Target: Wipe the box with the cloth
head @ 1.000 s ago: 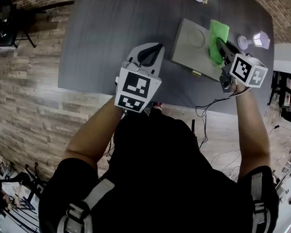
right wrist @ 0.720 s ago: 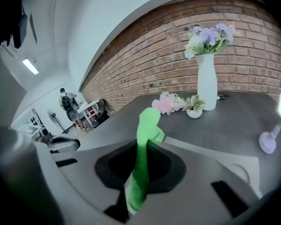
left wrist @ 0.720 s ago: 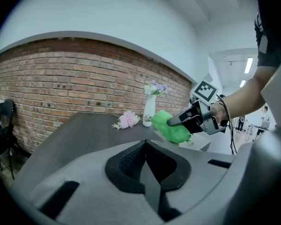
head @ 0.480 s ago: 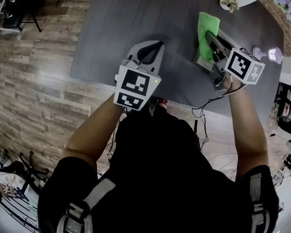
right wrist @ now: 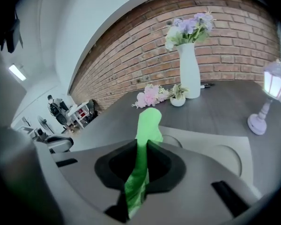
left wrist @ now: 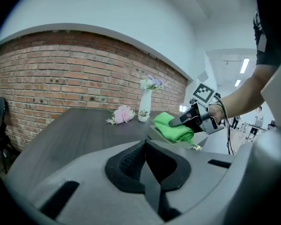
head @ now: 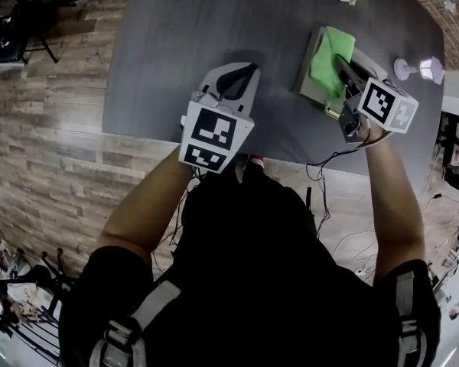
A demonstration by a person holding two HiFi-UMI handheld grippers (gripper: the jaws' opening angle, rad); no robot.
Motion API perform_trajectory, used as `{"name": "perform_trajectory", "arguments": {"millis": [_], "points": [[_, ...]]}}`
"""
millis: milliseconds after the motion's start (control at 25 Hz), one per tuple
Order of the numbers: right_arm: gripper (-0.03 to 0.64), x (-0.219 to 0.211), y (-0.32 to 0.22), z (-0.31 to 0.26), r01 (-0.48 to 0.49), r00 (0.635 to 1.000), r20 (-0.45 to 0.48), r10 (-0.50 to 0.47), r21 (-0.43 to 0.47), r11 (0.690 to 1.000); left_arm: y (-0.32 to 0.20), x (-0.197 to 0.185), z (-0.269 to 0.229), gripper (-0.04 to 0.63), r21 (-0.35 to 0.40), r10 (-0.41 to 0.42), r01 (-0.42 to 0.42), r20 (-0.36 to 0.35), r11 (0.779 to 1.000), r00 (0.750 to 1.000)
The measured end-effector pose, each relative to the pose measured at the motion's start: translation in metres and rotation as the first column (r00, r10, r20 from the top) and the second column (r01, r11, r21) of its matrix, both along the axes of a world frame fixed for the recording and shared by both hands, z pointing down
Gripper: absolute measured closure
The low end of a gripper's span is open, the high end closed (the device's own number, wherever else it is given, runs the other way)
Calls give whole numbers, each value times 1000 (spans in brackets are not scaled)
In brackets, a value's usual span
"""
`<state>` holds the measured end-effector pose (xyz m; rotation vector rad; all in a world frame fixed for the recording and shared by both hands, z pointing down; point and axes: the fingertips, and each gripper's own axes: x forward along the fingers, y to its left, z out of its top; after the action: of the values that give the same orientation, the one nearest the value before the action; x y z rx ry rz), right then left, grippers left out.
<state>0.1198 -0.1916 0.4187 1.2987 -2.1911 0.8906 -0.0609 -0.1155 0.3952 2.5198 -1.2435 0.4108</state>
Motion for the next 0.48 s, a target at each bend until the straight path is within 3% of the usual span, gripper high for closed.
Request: {"name": "perform_trajectory", "arguments": {"millis": [240, 480], "points": [[579, 51, 12, 15, -37, 997, -61, 37, -7, 999, 0, 29, 1, 588, 2, 40, -40, 16, 999, 999], [578, 94, 20, 19, -62, 997, -56, 62, -8, 998, 6, 60, 4, 587, -10, 57, -56, 31, 998, 998]]}}
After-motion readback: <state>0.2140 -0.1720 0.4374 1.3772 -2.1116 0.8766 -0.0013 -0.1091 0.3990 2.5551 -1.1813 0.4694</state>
